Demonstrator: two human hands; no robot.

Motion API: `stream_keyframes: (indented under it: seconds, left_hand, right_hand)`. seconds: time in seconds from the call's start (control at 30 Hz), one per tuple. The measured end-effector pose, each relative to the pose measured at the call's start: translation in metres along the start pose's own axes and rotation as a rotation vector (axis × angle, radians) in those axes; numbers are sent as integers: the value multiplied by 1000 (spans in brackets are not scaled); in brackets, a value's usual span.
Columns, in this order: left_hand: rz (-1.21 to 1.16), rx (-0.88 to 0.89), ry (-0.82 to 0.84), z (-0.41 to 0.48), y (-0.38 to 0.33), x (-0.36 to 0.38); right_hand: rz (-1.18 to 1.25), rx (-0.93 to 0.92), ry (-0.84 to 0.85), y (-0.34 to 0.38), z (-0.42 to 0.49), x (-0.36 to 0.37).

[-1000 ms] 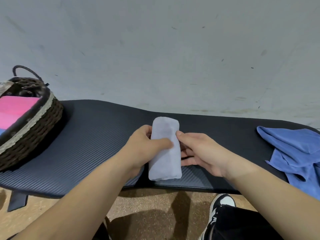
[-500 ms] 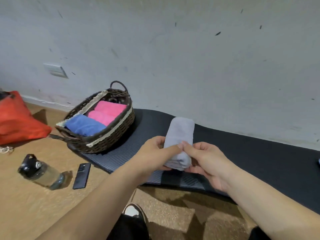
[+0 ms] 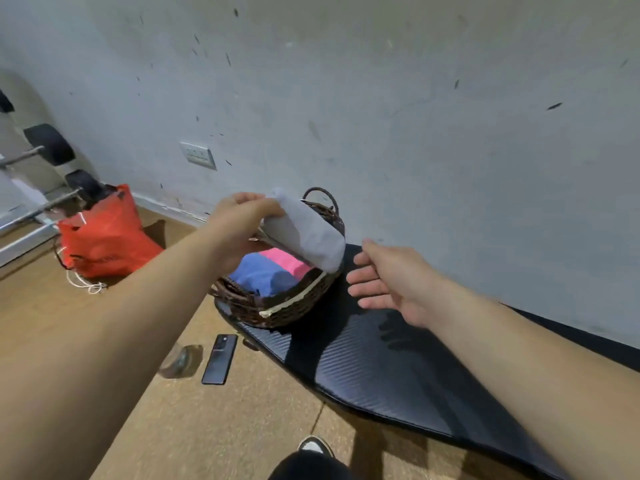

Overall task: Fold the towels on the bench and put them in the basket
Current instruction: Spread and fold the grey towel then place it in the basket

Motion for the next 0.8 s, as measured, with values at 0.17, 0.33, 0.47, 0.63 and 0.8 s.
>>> stream_keyframes:
  seconds: [0.17, 0.33, 0.47, 0.63, 0.8]
  left_hand:
    - [63, -9, -48, 65, 5, -5]
    - [98, -61, 19, 107, 38, 17]
    - [760, 246, -86, 121, 63, 24]
    - [841, 528, -71, 115, 66, 25]
    - [826, 457, 132, 100, 81, 39]
  right_hand:
    - [-17, -12, 23, 14, 30, 25]
    - [-43, 13, 4, 1, 50, 23]
    - [-53, 10, -17, -6, 58, 23]
    - [-43, 2, 11, -6, 55, 32]
    - [-57, -10, 18, -8, 50, 31]
Point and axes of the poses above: each hand's wrist, its own z-axis towards the middle knuckle, its own x-axis out of the palm, y = z × x, the point moved 1 cm from there along z, towards the middle knuckle, and after that the axes turned 8 degrees about -y, right-handed, at the moved point
